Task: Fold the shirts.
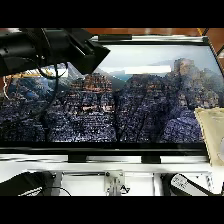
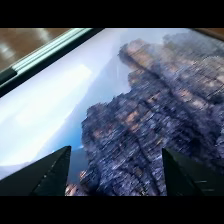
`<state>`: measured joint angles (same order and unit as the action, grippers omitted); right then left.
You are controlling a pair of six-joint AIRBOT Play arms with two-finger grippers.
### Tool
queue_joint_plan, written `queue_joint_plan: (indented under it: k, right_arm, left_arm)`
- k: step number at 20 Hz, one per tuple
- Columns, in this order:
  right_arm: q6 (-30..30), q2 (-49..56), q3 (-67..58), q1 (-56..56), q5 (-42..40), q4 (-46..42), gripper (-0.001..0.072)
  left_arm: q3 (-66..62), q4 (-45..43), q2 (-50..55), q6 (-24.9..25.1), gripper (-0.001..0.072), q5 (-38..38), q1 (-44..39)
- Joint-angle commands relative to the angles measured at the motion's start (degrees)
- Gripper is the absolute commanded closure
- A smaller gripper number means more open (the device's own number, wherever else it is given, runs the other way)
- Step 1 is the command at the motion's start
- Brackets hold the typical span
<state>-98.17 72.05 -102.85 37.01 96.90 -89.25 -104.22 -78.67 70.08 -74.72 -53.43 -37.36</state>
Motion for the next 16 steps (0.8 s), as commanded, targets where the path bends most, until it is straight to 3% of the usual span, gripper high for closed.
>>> queue_joint_plan:
  k: [1,6,9,11,12,14,16]
  right_arm:
    - [-3.15,0.00,4.55,-14.69,-4.94,-1.77,0.0164]
    - [-2.16,4.52,4.52,-30.23,-12.55,5.62,0.0164]
    - [1.90,9.22,4.52,-39.76,-21.46,15.54,0.0164]
    - [9.11,11.76,4.50,-45.20,-29.97,26.69,0.0164]
    - [9.29,12.50,4.46,-47.78,-33.42,28.89,0.0164]
    - [5.16,12.76,4.48,-51.60,-34.51,24.28,0.0164]
    - [2.62,12.79,4.48,-53.57,-26.71,15.02,0.0164]
  left_arm:
    - [0.02,-0.24,0.04,-1.68,0.0034,-5.46,3.32]
    - [0.04,-0.26,0.09,-2.01,0.0034,-8.81,7.58]
    - [0.04,-0.28,0.50,-6.51,0.0035,-9.57,10.49]
    - [0.04,-0.26,2.10,-12.13,0.0043,-13.05,12.94]
    - [0.04,-0.26,3.63,-15.13,0.0087,-16.28,14.25]
    - [0.04,-0.28,8.22,-19.02,0.0117,-25.33,16.65]
    - [0.04,-0.28,13.55,-20.17,0.0116,-34.58,17.40]
